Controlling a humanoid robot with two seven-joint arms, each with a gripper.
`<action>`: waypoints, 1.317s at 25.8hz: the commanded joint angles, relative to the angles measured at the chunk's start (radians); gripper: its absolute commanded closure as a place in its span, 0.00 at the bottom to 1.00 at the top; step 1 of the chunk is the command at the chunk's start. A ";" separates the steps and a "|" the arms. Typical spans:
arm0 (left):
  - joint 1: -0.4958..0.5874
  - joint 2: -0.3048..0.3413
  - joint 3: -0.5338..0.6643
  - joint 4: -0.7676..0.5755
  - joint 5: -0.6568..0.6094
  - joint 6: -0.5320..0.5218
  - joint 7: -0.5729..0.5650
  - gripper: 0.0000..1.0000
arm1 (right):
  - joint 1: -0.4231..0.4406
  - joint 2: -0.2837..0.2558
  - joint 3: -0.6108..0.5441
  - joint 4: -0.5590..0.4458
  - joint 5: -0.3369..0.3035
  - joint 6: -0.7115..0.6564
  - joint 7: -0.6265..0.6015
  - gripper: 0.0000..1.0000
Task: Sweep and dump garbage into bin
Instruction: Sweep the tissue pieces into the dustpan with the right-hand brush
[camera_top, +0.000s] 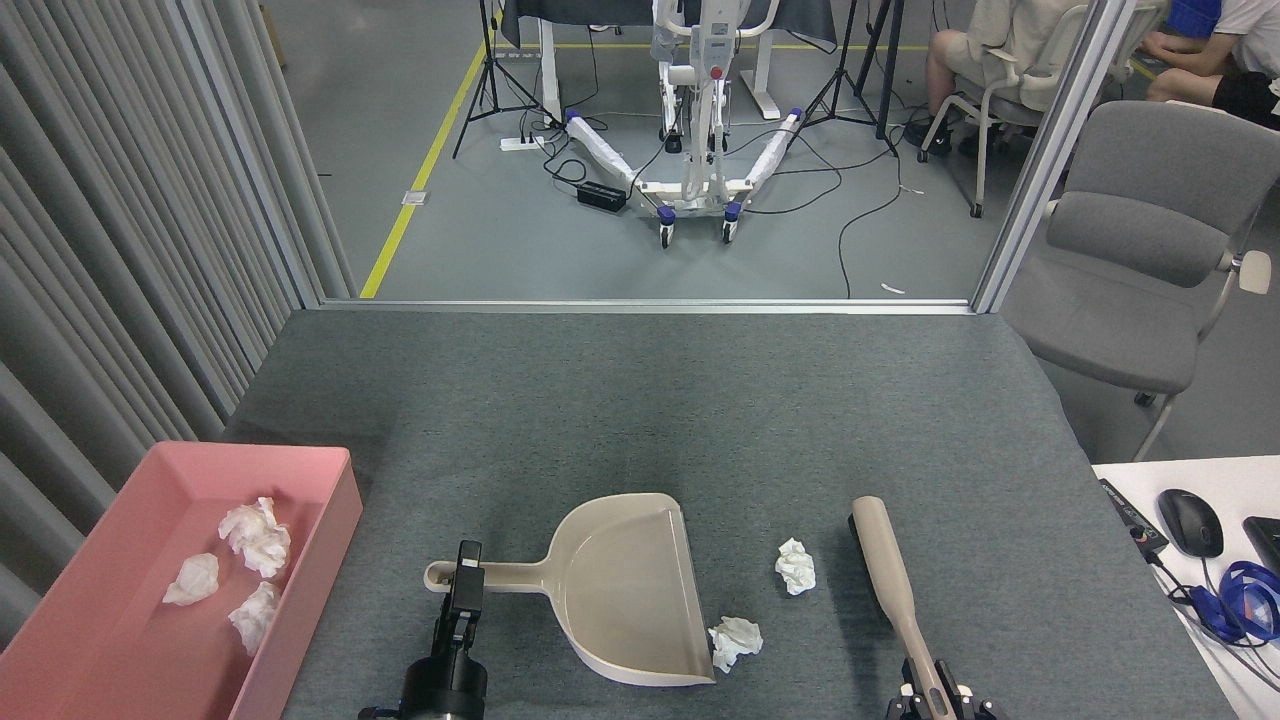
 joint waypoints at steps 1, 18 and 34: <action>0.000 0.002 0.001 0.001 0.000 -0.006 0.000 0.45 | 0.054 0.001 0.004 -0.027 -0.001 -0.019 -0.003 1.00; 0.021 0.014 -0.001 -0.010 -0.002 -0.012 0.019 0.61 | 0.051 0.121 0.311 -0.024 -0.003 0.105 0.011 1.00; 0.032 0.016 -0.002 -0.010 -0.097 -0.087 0.026 1.00 | 0.020 0.146 0.504 -0.021 -0.050 0.177 0.011 1.00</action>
